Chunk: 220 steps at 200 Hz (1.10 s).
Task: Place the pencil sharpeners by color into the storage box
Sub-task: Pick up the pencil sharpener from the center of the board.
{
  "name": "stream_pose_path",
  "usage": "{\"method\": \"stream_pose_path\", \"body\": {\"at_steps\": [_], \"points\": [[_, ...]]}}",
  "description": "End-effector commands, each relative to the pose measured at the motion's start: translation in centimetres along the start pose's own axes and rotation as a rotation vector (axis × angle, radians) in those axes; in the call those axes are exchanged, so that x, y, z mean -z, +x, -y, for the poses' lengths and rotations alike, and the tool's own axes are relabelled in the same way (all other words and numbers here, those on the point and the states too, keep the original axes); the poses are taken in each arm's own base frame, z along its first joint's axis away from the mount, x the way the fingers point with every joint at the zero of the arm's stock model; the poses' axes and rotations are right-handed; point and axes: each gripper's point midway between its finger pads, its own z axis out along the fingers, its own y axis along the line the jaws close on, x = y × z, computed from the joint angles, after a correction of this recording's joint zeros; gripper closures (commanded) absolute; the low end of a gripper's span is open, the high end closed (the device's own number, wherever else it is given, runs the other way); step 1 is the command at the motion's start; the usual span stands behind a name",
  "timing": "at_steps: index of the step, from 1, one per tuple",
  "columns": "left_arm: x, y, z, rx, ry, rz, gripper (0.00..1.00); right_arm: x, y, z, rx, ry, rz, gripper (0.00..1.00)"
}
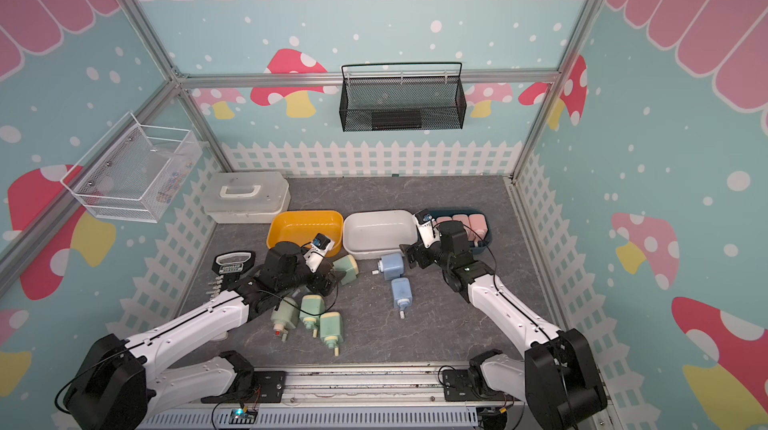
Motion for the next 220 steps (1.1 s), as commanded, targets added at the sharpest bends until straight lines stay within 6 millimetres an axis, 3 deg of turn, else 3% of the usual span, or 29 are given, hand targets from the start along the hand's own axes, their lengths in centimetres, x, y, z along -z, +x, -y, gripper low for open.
{"method": "stream_pose_path", "body": {"at_steps": [1, 58, 124, 220], "points": [[-0.1, 0.9, -0.9, -0.104, -0.041, -0.095, 0.04, 0.6, -1.7, 0.2, 0.000, 0.007, 0.049, 0.02], [-1.1, 2.5, -0.2, -0.159, 0.022, -0.157, 0.05, 0.5, -1.2, 0.5, 0.026, 0.021, 0.026, 0.02], [-2.9, 2.6, -1.8, -0.179, 0.017, -0.132, 0.08, -0.2, -1.1, 0.5, 0.024, 0.016, 0.022, 0.02], [-3.8, 2.9, -1.4, -0.244, 0.053, -0.119, 0.17, -0.4, -0.4, 0.6, 0.016, 0.020, 0.004, 0.02]]}}
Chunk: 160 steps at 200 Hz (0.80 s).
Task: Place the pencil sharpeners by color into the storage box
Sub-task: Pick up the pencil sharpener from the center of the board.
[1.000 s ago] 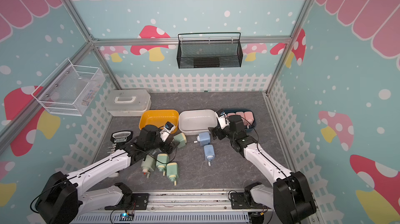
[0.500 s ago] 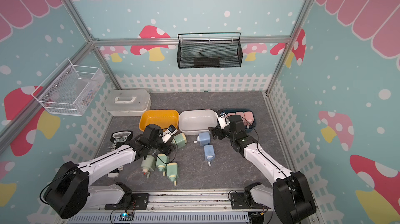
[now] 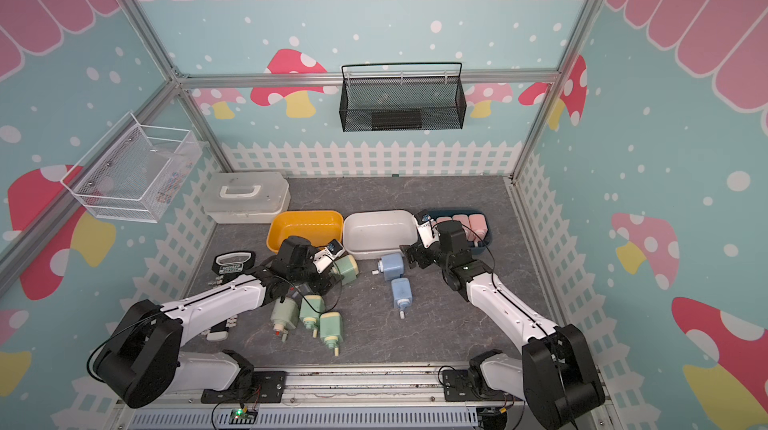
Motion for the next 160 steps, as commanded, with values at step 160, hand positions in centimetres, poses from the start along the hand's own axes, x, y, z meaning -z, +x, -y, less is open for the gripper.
{"method": "stream_pose_path", "body": {"at_steps": [160], "points": [[-0.5, -1.9, 0.0, -0.069, 0.022, -0.008, 0.22, 0.6, -0.5, 0.3, 0.014, 0.018, 0.020, 0.02]]}}
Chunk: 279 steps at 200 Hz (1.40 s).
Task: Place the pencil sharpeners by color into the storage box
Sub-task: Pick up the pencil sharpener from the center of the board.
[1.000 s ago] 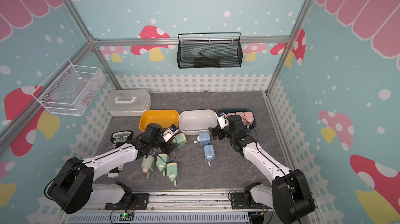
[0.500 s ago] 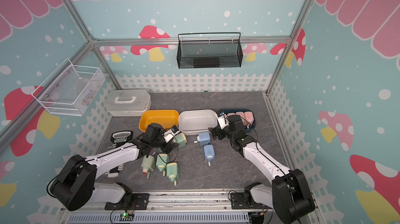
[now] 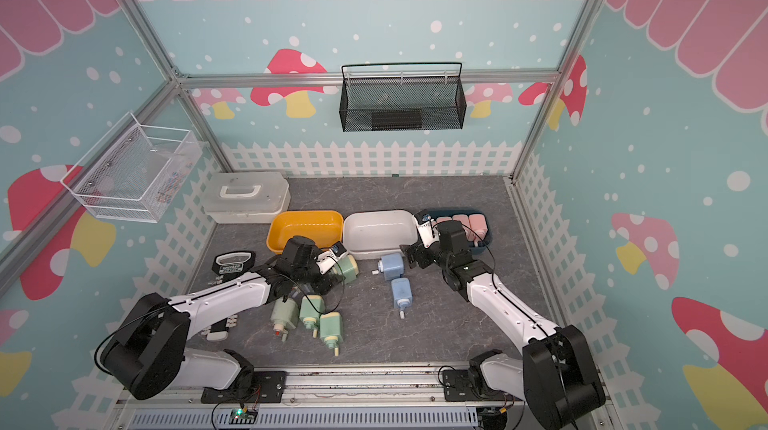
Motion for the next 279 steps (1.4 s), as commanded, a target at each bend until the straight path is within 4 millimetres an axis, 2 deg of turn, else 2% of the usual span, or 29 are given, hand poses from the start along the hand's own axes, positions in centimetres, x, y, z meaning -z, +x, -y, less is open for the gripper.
{"method": "stream_pose_path", "body": {"at_steps": [1, 45, 125, 169, 203, 229, 252, 279], "points": [[0.3, -1.7, -0.4, -0.035, 0.002, 0.010, 0.22, 0.5, -0.4, 0.3, 0.013, 0.017, 0.016, 0.02], [-0.2, -0.6, -0.5, -0.053, 0.031, -0.096, 0.22, 0.9, -0.2, 0.4, 0.025, 0.029, 0.020, 0.02], [-1.4, -0.8, 0.3, -0.071, 0.049, -0.152, 0.29, 1.1, -0.2, 0.4, 0.030, 0.032, 0.023, 0.02], [-1.0, -1.2, 0.1, -0.042, 0.039, -0.145, 0.52, 1.4, -0.5, 0.5, 0.033, 0.037, 0.033, 0.02], [0.4, -2.1, 0.0, 0.044, -0.005, -0.120, 0.75, 1.5, -0.7, 0.5, 0.032, 0.038, 0.039, 0.02], [1.8, -3.1, 1.0, 0.103, -0.001, -0.091, 0.93, 1.4, -0.9, 0.3, 0.021, 0.028, 0.050, 0.02], [3.1, -3.7, 1.7, 0.155, 0.011, -0.058, 0.96, 1.3, -1.1, 0.3, 0.010, 0.025, 0.054, 0.02], [4.5, -5.6, 1.3, 0.240, 0.001, -0.017, 1.00, 0.9, -1.1, 0.7, -0.020, 0.041, 0.050, 0.02]]}}
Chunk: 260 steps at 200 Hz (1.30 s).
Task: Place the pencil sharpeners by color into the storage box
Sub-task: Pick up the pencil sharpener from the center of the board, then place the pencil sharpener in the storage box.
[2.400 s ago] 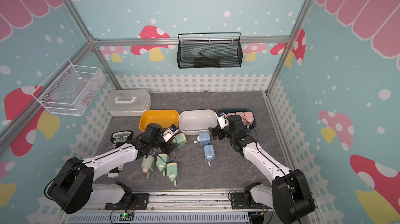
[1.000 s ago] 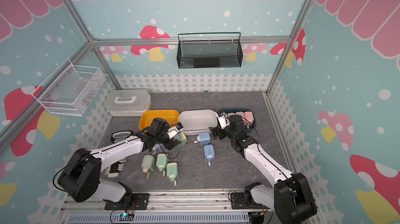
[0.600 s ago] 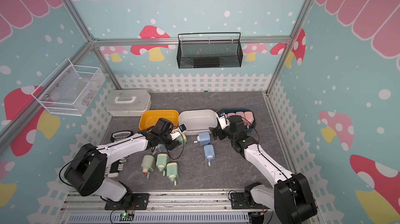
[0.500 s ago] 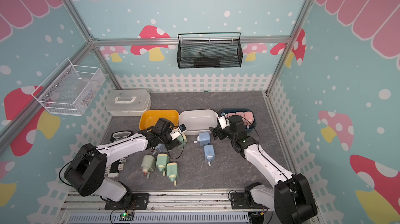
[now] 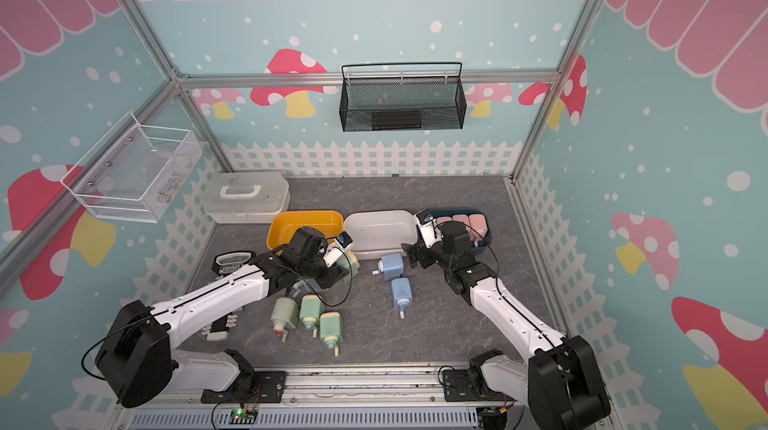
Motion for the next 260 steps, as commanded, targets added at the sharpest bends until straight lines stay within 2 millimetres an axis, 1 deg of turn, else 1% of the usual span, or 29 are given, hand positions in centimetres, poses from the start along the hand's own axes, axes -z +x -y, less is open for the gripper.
{"method": "stream_pose_path", "body": {"at_steps": [1, 13, 30, 46, 59, 72, 80, 91, 97, 111, 145, 172, 198, 215, 225, 243, 248, 260], "points": [[1.3, -1.6, 0.1, 0.110, 0.001, 0.034, 1.00, -0.3, -0.2, 0.5, -0.035, 0.021, 0.010, 0.02], [1.8, -2.7, 0.2, 0.146, 0.014, 0.046, 1.00, -0.5, -0.2, 0.8, -0.049, 0.033, 0.006, 0.02], [2.8, -4.8, 0.5, 0.226, 0.041, 0.053, 1.00, -0.7, 0.1, 1.4, -0.070, 0.064, -0.020, 0.02], [3.3, -6.7, -0.3, 0.309, -0.010, 0.049, 1.00, -0.9, 0.4, 1.6, -0.077, 0.074, -0.047, 0.01], [3.0, -7.8, -1.2, 0.369, -0.075, 0.043, 1.00, -1.0, 0.8, 1.9, -0.091, 0.092, -0.064, 0.01], [2.3, -8.8, -1.9, 0.433, -0.132, 0.039, 1.00, -1.0, 1.1, 2.3, -0.114, 0.120, -0.075, 0.01], [1.6, -9.4, -1.9, 0.472, -0.140, 0.039, 1.00, -1.1, 1.3, 2.5, -0.127, 0.131, -0.082, 0.01], [0.6, -10.2, -1.8, 0.492, -0.164, 0.031, 1.00, -1.0, 1.4, 2.9, -0.157, 0.156, -0.094, 0.01], [0.0, -10.3, -2.0, 0.499, -0.197, 0.021, 1.00, -1.0, 1.6, 3.2, -0.177, 0.171, -0.103, 0.02], [-1.0, -11.3, -2.3, 0.519, -0.257, 0.027, 1.00, -0.9, 1.8, 3.4, -0.201, 0.182, -0.120, 0.01], [-4.0, -14.4, -1.1, 0.579, -0.201, 0.040, 1.00, -1.0, 2.0, 3.7, -0.234, 0.188, -0.137, 0.01], [-6.1, -16.5, -1.0, 0.595, -0.203, 0.059, 1.00, -0.8, 2.4, 4.0, -0.270, 0.192, -0.148, 0.01], [-8.1, -17.4, -1.3, 0.700, -0.217, 0.065, 1.00, 0.1, 2.0, 4.2, -0.353, 0.193, -0.126, 0.01], [-8.8, -17.9, -1.2, 0.750, -0.212, 0.065, 1.00, 0.7, 1.7, 4.5, -0.381, 0.210, -0.111, 0.01], [-9.2, -17.9, -1.5, 0.798, -0.230, 0.070, 1.00, 1.0, 1.7, 4.7, -0.393, 0.218, -0.108, 0.01], [-9.6, -17.7, -1.9, 0.876, -0.298, 0.073, 1.00, 1.4, 2.1, 4.8, -0.419, 0.192, -0.113, 0.01], [-9.5, -17.6, -2.4, 0.889, -0.347, 0.075, 1.00, 1.5, 2.2, 4.8, -0.424, 0.181, -0.117, 0.01], [-9.6, -17.3, -2.5, 0.905, -0.412, 0.058, 1.00, 1.7, 2.7, 4.7, -0.437, 0.159, -0.128, 0.01]]}}
